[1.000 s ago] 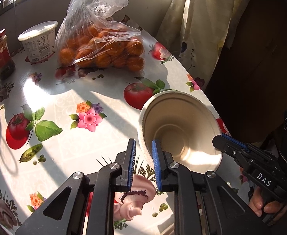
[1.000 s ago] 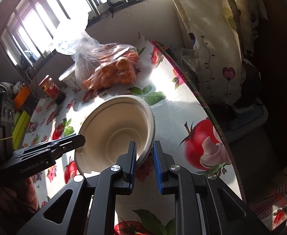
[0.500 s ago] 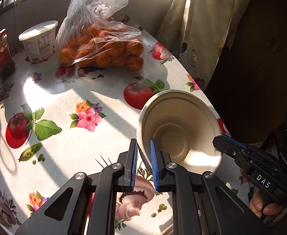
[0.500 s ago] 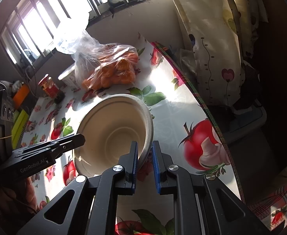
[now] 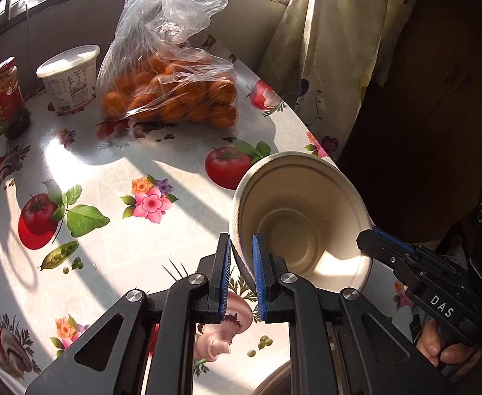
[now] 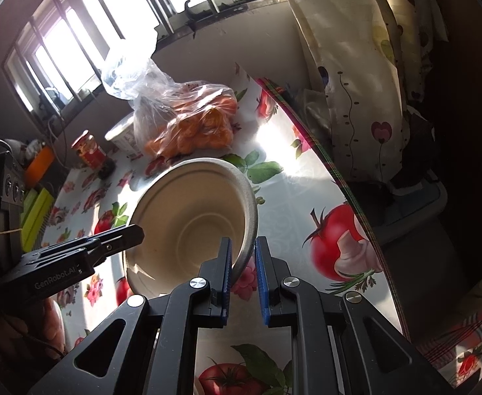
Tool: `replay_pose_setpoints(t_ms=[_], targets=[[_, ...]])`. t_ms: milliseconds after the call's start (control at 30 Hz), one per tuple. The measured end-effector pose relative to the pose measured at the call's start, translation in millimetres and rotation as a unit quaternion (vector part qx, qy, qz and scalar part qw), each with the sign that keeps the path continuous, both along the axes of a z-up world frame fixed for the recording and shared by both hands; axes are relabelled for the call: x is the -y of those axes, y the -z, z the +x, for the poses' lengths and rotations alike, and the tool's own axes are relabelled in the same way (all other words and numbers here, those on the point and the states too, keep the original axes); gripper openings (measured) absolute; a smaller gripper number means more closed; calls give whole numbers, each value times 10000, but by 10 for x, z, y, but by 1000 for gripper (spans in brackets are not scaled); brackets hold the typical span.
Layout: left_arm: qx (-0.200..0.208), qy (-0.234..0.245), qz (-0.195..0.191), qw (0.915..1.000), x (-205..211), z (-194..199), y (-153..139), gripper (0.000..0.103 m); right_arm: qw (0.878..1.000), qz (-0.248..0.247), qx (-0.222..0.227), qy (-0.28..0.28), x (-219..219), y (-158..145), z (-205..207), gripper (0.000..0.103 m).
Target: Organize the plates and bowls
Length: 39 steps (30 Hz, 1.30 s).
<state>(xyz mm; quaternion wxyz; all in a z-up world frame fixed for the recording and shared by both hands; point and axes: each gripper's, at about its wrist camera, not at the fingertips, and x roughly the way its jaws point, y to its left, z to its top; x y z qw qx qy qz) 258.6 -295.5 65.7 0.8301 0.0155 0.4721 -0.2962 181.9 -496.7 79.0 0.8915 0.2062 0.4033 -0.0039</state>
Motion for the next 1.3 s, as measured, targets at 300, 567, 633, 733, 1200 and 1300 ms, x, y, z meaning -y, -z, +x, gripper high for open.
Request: replay_pose_setpoints(t_ms=[300, 567, 633, 733, 1200, 1300], targets=[[30, -1, -107, 9999, -72, -110, -90, 14, 9999, -27, 128, -19, -52, -139, -135, 14], [81, -12, -190, 9998, -145, -244, -199, 14, 9997, -53, 238, -23, -124, -254, -289, 14], [109, -9, -198, 9997, -169, -279, -223, 14, 9996, -53, 273, -26, -144, -288, -334, 14], [129, -26, -223, 9997, -205, -332, -244, 14, 9995, -54, 308, -33, -177, -324, -395, 14], [217, -30, -330, 9992, -405, -629, -364, 14, 9991, -30, 416, -54, -331, -435, -661, 14], [187, -38, -333, 9993, -438, -671, -355, 14, 9991, -39, 430, -57, -358, -446, -698, 14]])
